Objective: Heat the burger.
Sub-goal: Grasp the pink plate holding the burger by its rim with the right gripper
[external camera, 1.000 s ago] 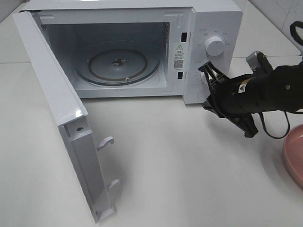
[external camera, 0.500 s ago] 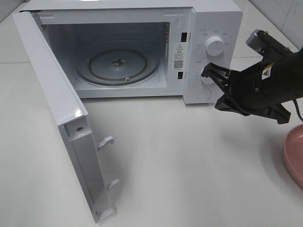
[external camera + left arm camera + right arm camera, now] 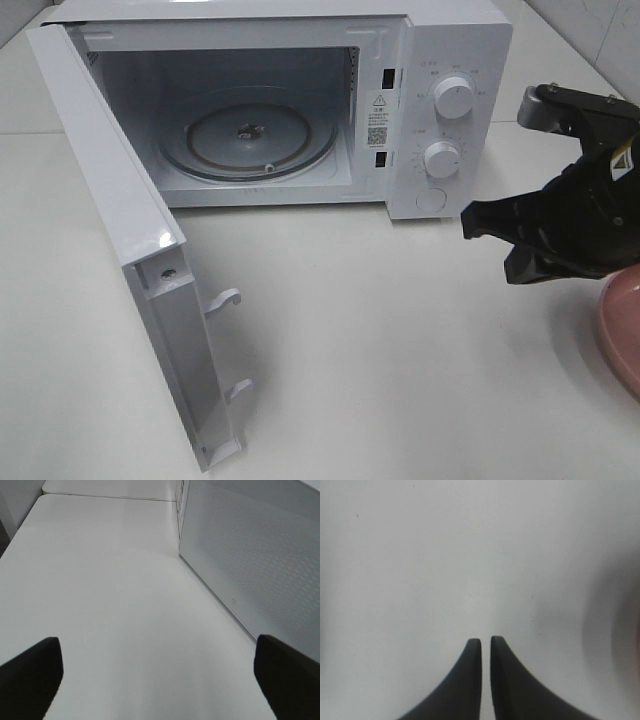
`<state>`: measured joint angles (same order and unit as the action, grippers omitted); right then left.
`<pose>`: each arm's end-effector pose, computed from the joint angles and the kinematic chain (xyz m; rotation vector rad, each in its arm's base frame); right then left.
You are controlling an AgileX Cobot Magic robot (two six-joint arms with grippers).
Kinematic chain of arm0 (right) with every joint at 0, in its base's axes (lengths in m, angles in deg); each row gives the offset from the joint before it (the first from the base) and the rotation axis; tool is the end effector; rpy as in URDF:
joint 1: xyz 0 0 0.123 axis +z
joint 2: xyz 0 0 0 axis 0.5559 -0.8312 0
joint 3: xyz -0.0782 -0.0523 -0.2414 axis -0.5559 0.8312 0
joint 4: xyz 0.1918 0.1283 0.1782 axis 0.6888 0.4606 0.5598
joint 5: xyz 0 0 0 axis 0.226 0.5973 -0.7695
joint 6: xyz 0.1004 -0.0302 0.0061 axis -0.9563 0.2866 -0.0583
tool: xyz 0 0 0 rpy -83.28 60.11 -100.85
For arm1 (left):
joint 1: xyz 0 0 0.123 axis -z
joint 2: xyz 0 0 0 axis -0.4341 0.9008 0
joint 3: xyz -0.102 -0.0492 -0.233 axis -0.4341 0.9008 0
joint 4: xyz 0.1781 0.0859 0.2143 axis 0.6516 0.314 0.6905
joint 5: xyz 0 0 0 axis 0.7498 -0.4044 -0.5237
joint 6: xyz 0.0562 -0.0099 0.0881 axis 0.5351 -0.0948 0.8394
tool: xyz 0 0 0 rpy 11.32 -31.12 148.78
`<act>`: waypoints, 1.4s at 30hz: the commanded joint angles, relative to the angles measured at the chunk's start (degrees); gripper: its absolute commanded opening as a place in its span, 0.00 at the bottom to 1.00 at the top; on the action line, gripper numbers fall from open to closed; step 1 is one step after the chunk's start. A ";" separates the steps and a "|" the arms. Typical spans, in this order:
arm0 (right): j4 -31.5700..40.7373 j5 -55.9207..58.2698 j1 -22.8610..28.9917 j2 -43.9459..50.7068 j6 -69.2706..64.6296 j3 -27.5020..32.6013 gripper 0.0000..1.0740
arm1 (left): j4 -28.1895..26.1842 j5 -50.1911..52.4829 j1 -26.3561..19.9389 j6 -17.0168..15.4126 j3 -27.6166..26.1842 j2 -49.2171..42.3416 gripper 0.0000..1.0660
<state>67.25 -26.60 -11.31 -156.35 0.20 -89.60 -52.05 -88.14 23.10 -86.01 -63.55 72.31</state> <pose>0.2713 0.1112 0.1473 -0.0628 2.6742 0.2283 0.0651 -0.0062 0.2941 -0.0131 2.0423 -0.0733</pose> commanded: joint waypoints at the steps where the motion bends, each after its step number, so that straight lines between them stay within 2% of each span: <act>1: -1.89 3.72 -0.40 1.03 2.12 0.06 0.07 | -0.34 0.86 0.00 -0.29 0.06 -0.92 0.90; 8: -3.72 11.06 -0.57 2.75 7.28 0.06 0.09 | -0.34 0.86 0.00 -0.29 0.06 -0.92 0.90; 9: -4.30 12.15 -0.57 3.15 8.25 0.06 0.12 | -0.34 0.86 0.00 -0.29 0.06 -0.92 0.90; 10: -4.30 12.89 -0.57 3.44 9.05 0.06 0.20 | -0.34 0.86 0.00 -0.29 0.06 -0.92 0.90; 11: -4.30 12.89 -0.57 3.44 9.05 0.06 0.20 | -0.34 0.86 0.00 -0.29 0.06 -0.92 0.90; 12: -4.24 13.29 -0.57 3.44 9.68 0.06 0.27 | -0.34 0.86 0.00 -0.29 0.06 -0.92 0.90; 13: -4.24 13.46 -0.57 3.44 11.52 0.06 0.42 | -0.34 0.86 0.00 -0.29 0.06 -0.92 0.90; 14: -4.24 13.46 -0.57 3.44 11.52 0.06 0.42 | -0.34 0.86 0.00 -0.29 0.06 -0.92 0.90; 15: -4.24 13.92 -0.57 3.44 12.49 0.06 0.51 | -0.34 0.86 0.00 -0.29 0.06 -0.92 0.90; 16: -4.24 13.92 -0.57 3.44 12.49 0.06 0.51 | -0.34 0.86 0.00 -0.29 0.06 -0.92 0.90; 18: -4.30 15.41 -0.57 3.44 16.44 0.06 0.84 | -0.34 0.86 0.00 -0.29 0.06 -0.92 0.90; 19: -4.30 15.58 -0.57 3.44 17.70 0.06 0.89 | -0.34 0.86 0.00 -0.29 0.06 -0.92 0.90; 23: -4.30 15.76 -0.69 3.44 20.51 0.06 0.92 | -0.34 0.86 0.00 -0.29 0.06 -0.92 0.90; 42: -9.11 15.81 -15.76 2.98 20.51 0.06 0.87 | -0.34 0.86 0.00 -0.29 0.06 -0.92 0.90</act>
<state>59.00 -10.10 -25.70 -153.37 20.71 -89.60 -52.05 -88.14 23.10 -86.01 -63.55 72.31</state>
